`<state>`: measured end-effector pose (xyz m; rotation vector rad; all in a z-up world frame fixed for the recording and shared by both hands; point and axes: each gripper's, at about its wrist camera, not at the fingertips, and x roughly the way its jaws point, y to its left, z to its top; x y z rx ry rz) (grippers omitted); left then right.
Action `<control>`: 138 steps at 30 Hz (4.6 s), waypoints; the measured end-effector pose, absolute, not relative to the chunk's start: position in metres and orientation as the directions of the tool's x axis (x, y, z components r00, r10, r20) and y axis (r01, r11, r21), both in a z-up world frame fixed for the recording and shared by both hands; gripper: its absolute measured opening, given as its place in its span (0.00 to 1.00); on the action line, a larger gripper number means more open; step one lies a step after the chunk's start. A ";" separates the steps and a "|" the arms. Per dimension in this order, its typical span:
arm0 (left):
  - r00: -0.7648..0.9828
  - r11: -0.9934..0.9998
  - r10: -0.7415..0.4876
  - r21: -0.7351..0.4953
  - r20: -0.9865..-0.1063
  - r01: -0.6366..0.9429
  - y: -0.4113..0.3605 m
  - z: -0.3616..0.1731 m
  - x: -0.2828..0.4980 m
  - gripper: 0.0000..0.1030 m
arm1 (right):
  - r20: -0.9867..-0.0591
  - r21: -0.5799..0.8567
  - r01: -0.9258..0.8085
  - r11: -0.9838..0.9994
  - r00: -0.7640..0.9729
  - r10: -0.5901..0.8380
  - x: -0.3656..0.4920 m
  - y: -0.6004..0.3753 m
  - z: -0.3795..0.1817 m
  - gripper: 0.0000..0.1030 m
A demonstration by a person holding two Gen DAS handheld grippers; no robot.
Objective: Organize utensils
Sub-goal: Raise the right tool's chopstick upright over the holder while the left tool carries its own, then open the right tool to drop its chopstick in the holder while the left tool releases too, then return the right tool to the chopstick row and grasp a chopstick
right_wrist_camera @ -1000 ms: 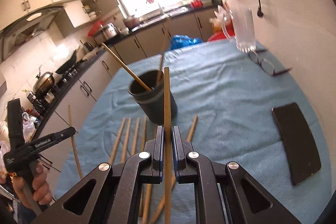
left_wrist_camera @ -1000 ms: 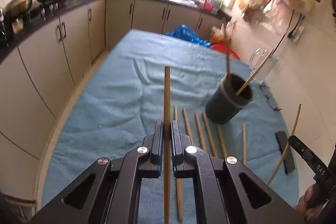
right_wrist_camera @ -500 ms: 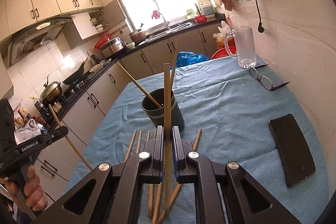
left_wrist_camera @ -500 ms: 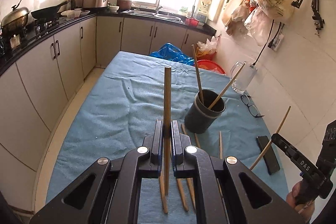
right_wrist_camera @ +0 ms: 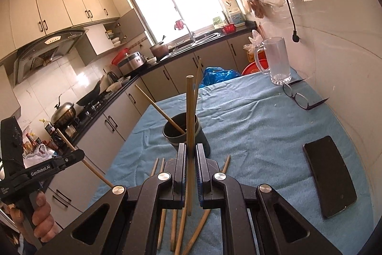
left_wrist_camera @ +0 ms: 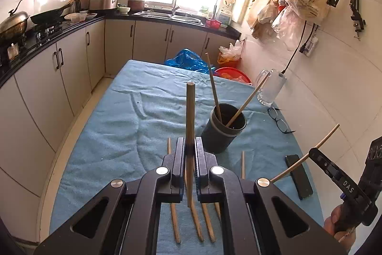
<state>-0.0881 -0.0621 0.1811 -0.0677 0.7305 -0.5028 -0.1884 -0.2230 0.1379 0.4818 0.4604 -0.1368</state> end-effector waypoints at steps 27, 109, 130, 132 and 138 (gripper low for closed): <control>0.618 0.844 -0.517 -0.233 -0.591 0.484 -0.089 0.232 -0.084 0.06 | -0.394 0.412 0.161 0.897 0.919 0.016 -0.184 -0.235 0.180 0.08; 0.555 0.824 -0.563 -0.360 -0.613 0.438 -0.056 0.211 -0.066 0.20 | -0.567 0.464 0.221 0.858 0.818 0.096 -0.145 -0.225 0.131 0.33; 0.300 0.910 -0.394 -0.324 -0.869 0.257 -0.089 0.040 0.022 0.20 | -0.777 0.417 0.290 0.861 0.605 0.173 -0.081 -0.267 0.046 0.33; 0.283 0.905 -0.396 -0.320 -0.873 0.280 -0.091 0.035 0.027 0.20 | -0.788 0.417 0.322 0.850 0.594 0.162 -0.080 -0.270 0.037 0.33; 0.216 0.869 -0.441 -0.355 -0.871 0.344 -0.092 0.022 0.044 0.20 | -0.818 0.422 0.420 0.803 0.558 0.138 -0.067 -0.269 0.018 0.33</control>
